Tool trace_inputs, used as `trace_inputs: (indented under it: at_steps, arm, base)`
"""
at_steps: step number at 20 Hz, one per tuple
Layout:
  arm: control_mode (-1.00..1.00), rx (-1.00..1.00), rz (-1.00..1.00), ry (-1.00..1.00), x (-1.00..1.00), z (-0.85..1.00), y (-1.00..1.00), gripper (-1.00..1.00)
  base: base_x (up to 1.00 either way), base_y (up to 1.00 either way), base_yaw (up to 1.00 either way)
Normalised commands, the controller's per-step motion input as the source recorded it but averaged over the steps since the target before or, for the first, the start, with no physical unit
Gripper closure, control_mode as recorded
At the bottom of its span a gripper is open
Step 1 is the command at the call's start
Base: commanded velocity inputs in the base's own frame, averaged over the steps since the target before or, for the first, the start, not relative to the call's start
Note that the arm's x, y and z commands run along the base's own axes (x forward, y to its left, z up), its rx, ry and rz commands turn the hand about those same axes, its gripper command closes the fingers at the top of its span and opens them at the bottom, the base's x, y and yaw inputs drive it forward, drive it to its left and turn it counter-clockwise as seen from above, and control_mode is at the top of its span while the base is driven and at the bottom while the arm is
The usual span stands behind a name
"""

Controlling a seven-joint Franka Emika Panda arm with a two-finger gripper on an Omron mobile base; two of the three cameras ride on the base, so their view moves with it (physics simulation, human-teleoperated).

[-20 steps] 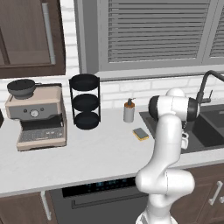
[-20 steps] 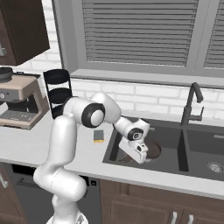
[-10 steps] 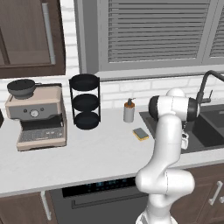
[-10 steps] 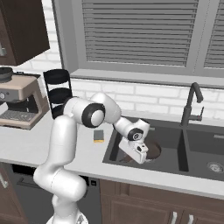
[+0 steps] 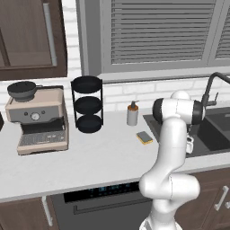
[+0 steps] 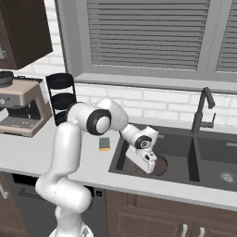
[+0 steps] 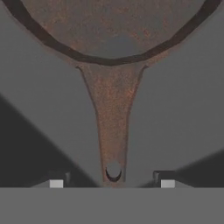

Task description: Pick the pan and sponge and place them into the sink. Then turn on the water.

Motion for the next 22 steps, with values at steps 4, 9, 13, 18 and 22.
trace_inputs:
  at_steps: [4, 9, 13, 18, 22]
  arm:
    - [-1.00, 0.00, 0.00, 0.00, 0.00, 0.00, -0.01, -1.00]
    - [-1.00, 0.00, 0.00, 0.00, 0.04, 0.22, -0.06, -1.00]
    - [-1.00, 0.00, 0.02, -0.02, 0.00, 0.70, 0.00, -1.00]
    - [-1.00, 0.00, 0.06, -0.01, -0.01, 0.77, 0.00, -1.00]
    - [-1.00, -0.03, 0.11, -0.01, -0.06, 0.80, 0.25, -1.00]
  base:
    - [0.00, 0.00, 0.00]
    - [0.00, 0.00, 0.00]
    - [0.00, 0.00, 0.00]
    - [0.00, 0.00, 0.00]
    - [0.00, 0.00, 0.00]
